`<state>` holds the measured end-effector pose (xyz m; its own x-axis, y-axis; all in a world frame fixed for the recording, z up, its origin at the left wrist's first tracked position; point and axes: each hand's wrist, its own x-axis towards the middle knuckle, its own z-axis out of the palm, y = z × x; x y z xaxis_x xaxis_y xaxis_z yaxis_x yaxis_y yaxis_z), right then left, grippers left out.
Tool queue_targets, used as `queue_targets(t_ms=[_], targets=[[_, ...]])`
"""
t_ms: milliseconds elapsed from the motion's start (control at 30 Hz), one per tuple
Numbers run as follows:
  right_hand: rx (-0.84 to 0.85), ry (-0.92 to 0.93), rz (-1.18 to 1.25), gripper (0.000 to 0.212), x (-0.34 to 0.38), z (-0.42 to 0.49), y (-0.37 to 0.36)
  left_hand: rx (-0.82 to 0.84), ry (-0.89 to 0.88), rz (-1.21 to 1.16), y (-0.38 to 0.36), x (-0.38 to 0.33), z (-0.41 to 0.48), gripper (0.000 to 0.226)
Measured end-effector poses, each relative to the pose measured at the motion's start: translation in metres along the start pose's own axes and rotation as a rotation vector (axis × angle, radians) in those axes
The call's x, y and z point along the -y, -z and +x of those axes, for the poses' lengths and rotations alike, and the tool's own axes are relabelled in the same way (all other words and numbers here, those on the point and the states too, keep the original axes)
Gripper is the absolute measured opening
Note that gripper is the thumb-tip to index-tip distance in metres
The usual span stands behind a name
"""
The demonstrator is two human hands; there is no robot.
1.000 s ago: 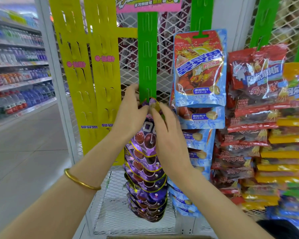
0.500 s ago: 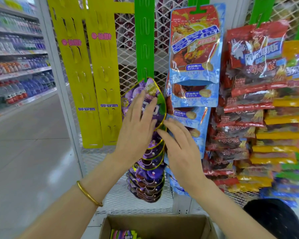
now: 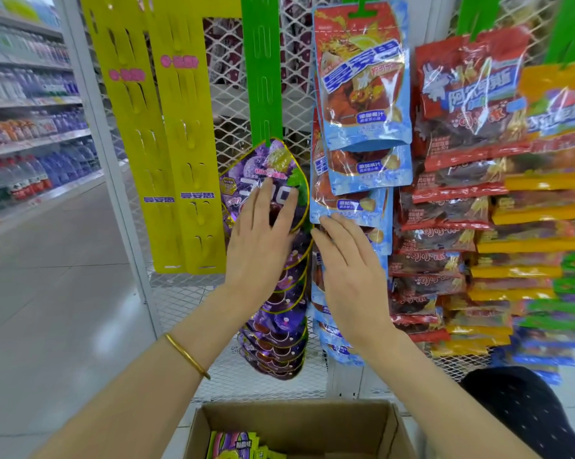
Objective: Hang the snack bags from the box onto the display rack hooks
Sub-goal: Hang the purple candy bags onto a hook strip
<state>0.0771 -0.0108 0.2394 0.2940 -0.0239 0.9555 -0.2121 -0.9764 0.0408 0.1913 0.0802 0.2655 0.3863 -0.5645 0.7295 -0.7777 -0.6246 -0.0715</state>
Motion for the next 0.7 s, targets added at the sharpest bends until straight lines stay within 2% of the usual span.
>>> queue_targets(t_ms=[167, 500, 600, 700], targets=[[-0.005, 0.011, 0.012, 0.03, 0.005, 0.0, 0.0, 0.01, 0.005, -0.021, 0.008, 0.0, -0.002, 0.06], [-0.016, 0.029, 0.049, 0.03, 0.016, 0.002, 0.006, -0.052, -0.035, -0.11, 0.021, -0.001, -0.012, 0.057], [-0.099, -0.067, 0.165, 0.032, 0.013, 0.006, 0.021, -0.129, -0.065, -0.185, 0.028, -0.005, -0.008, 0.052], [-0.221, -0.278, 0.236, 0.036, 0.003, 0.016, 0.036, -0.184, -0.019, -0.467, 0.04, -0.019, 0.001, 0.052]])
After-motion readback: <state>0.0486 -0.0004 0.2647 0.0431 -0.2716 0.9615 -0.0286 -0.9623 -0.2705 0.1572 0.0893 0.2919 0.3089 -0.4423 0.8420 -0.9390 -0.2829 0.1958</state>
